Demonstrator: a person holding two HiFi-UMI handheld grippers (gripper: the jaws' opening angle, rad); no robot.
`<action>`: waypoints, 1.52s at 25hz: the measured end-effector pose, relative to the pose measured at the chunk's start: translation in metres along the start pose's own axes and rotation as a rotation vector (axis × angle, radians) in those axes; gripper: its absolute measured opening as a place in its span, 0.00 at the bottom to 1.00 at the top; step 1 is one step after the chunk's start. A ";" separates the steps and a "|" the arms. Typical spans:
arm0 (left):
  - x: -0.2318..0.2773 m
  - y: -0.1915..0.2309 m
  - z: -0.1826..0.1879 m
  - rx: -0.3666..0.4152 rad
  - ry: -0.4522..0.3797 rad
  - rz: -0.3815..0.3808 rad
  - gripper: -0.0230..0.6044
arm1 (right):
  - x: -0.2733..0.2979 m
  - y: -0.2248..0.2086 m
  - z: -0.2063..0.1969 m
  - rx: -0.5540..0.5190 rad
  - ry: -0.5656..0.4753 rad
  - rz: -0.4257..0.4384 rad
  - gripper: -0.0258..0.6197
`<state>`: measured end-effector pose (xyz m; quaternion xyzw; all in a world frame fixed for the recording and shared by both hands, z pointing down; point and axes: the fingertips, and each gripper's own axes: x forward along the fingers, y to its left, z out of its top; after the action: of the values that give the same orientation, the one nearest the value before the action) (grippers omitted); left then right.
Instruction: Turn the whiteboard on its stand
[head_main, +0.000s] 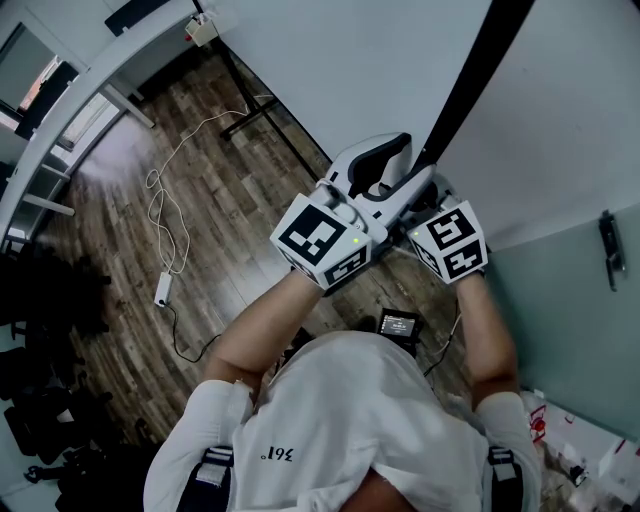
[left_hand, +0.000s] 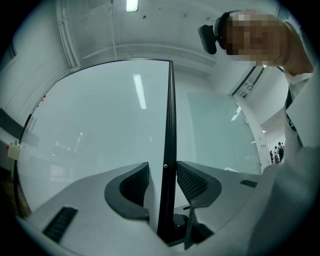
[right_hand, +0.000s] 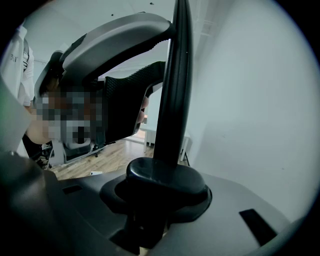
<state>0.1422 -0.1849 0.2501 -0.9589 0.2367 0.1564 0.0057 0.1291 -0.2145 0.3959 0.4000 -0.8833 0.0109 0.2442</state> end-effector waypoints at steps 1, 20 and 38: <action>0.000 -0.001 0.000 0.001 -0.001 0.000 0.33 | -0.001 0.000 0.000 0.000 -0.001 0.001 0.28; -0.009 0.000 -0.002 -0.032 0.002 -0.005 0.33 | 0.000 0.003 -0.002 0.023 -0.012 -0.030 0.29; -0.025 -0.003 0.005 -0.049 -0.002 -0.018 0.33 | -0.004 0.003 -0.002 0.004 -0.001 -0.120 0.32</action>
<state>0.1215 -0.1703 0.2530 -0.9607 0.2240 0.1629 -0.0160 0.1300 -0.2093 0.3959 0.4528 -0.8578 -0.0024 0.2432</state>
